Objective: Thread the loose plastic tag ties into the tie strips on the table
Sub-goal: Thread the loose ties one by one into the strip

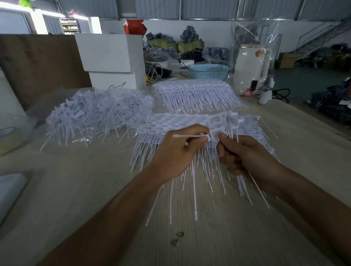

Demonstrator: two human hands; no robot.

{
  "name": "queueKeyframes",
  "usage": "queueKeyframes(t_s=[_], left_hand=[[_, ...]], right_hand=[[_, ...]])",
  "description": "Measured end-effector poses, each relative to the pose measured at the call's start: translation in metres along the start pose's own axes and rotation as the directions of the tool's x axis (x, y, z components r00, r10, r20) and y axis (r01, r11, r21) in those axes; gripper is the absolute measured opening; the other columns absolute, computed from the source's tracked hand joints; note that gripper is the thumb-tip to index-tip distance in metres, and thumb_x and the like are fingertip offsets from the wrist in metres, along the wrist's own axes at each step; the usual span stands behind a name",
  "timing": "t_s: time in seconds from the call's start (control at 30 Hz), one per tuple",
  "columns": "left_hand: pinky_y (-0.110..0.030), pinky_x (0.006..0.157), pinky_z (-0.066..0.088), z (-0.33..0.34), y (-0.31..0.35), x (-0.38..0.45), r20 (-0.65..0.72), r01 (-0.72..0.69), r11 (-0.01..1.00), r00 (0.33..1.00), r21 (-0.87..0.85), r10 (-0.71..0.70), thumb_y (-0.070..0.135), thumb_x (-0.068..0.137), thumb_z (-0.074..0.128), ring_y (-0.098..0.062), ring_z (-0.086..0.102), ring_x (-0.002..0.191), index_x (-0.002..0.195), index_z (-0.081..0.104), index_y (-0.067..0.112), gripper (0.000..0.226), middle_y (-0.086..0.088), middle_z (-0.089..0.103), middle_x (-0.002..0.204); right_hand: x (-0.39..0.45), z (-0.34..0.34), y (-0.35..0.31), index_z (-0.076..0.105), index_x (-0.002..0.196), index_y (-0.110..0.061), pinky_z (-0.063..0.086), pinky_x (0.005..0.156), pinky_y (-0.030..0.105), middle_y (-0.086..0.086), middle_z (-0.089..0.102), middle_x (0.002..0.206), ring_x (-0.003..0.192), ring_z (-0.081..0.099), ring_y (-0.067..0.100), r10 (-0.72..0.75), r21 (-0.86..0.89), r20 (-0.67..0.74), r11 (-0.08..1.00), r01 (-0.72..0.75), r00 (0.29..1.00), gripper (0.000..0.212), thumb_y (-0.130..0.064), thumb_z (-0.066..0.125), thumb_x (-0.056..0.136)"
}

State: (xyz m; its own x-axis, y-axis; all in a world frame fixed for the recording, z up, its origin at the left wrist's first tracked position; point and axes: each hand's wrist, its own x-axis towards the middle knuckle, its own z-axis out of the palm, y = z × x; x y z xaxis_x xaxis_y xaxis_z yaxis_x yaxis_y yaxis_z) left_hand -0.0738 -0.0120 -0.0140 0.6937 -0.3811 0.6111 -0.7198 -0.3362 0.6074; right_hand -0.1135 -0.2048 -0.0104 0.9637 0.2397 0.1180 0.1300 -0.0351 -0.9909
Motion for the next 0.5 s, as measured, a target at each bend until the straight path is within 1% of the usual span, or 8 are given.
queueKeyframes(t_s=[0.03, 0.1, 0.13, 0.2, 0.27, 0.37, 0.43, 0.5], left_hand=[[-0.032, 0.070, 0.052, -0.001, -0.001, 0.000, 0.021, -0.038, 0.994, 0.999, 0.101, 0.036, 0.014, 0.100, 0.058, -0.003, 0.064, 0.075, 0.108, 0.071, 0.015, 0.015, 0.007, 0.068, 0.085], [-0.037, 0.069, 0.052, -0.005, -0.001, -0.002, 0.100, -0.114, 0.943, 0.991, 0.314, 0.087, 0.016, 0.103, 0.054, -0.014, 0.062, 0.081, 0.112, 0.069, 0.017, 0.018, 0.006, 0.065, 0.088], [-0.038, 0.068, 0.051, -0.006, -0.001, -0.002, 0.122, -0.145, 0.915, 0.987, 0.376, 0.106, 0.017, 0.103, 0.052, -0.019, 0.060, 0.083, 0.113, 0.068, 0.017, 0.019, 0.004, 0.064, 0.089], [-0.034, 0.063, 0.046, -0.010, 0.001, -0.003, 0.133, -0.217, 0.858, 0.976, 0.465, 0.175, 0.012, 0.101, 0.053, -0.025, 0.059, 0.083, 0.112, 0.068, 0.015, 0.019, -0.001, 0.062, 0.086], [-0.033, 0.063, 0.042, -0.012, 0.006, -0.002, 0.162, -0.274, 0.774, 0.962, 0.571, 0.221, 0.004, 0.094, 0.057, -0.027, 0.058, 0.084, 0.111, 0.069, 0.014, 0.023, -0.003, 0.063, 0.087], [-0.036, 0.069, 0.044, -0.017, 0.009, 0.000, 0.212, -0.340, 0.654, 0.939, 0.676, 0.270, -0.003, 0.083, 0.062, -0.026, 0.058, 0.084, 0.111, 0.070, 0.015, 0.033, -0.004, 0.065, 0.088], [-0.036, 0.068, 0.044, -0.018, 0.010, 0.000, 0.226, -0.374, 0.578, 0.922, 0.725, 0.313, -0.004, 0.079, 0.063, -0.026, 0.059, 0.082, 0.107, 0.071, 0.014, 0.035, -0.004, 0.065, 0.085], [-0.036, 0.067, 0.044, -0.019, 0.010, 0.000, 0.255, -0.405, 0.501, 0.905, 0.765, 0.341, -0.003, 0.080, 0.059, -0.025, 0.059, 0.081, 0.105, 0.072, 0.015, 0.034, -0.003, 0.065, 0.083]], right_hand=[[0.000, 0.000, 0.000, 0.059, 0.067, -0.015, 0.021, 0.043, 0.021, -0.002, 0.027, 0.055, 0.046, 0.021, 0.012, 0.010, -0.014, 0.009, 1.000, -0.010, 1.000, 0.043, -0.043, 0.051, 0.098], [-0.001, 0.000, 0.001, 0.058, 0.065, -0.015, 0.022, 0.043, 0.020, 0.000, 0.029, 0.056, 0.046, 0.022, 0.012, 0.030, -0.039, 0.017, 0.999, -0.029, 0.999, 0.044, -0.044, 0.050, 0.099], [-0.001, 0.000, 0.001, 0.058, 0.066, -0.015, 0.023, 0.043, 0.020, 0.001, 0.029, 0.056, 0.046, 0.022, 0.013, 0.039, -0.050, 0.019, 0.998, -0.038, 0.999, 0.045, -0.044, 0.050, 0.099], [-0.001, 0.001, 0.002, 0.057, 0.068, -0.013, 0.028, 0.043, 0.021, 0.001, 0.030, 0.055, 0.044, 0.027, 0.014, 0.051, -0.052, 0.026, 0.997, -0.049, 0.998, 0.045, -0.044, 0.050, 0.099], [-0.002, 0.001, 0.002, 0.057, 0.069, -0.011, 0.034, 0.043, 0.024, 0.004, 0.034, 0.053, 0.042, 0.034, 0.017, 0.064, -0.033, 0.051, 0.997, -0.062, 0.997, 0.045, -0.044, 0.050, 0.100], [-0.003, 0.002, 0.001, 0.052, 0.065, -0.017, 0.027, 0.041, 0.020, 0.002, 0.034, 0.052, 0.038, 0.030, 0.014, 0.115, -0.071, 0.068, 0.991, -0.110, 0.991, 0.047, -0.047, 0.048, 0.100], [-0.003, 0.002, -0.001, 0.051, 0.057, -0.027, 0.023, 0.042, 0.019, -0.004, 0.030, 0.052, 0.039, 0.025, 0.011, 0.116, -0.130, 0.066, 0.986, -0.106, 0.991, 0.049, -0.047, 0.046, 0.101], [-0.003, 0.002, -0.002, 0.053, 0.055, -0.029, 0.023, 0.042, 0.020, -0.004, 0.029, 0.052, 0.041, 0.023, 0.010, 0.098, -0.166, 0.078, 0.983, -0.084, 0.992, 0.051, -0.044, 0.045, 0.102]])
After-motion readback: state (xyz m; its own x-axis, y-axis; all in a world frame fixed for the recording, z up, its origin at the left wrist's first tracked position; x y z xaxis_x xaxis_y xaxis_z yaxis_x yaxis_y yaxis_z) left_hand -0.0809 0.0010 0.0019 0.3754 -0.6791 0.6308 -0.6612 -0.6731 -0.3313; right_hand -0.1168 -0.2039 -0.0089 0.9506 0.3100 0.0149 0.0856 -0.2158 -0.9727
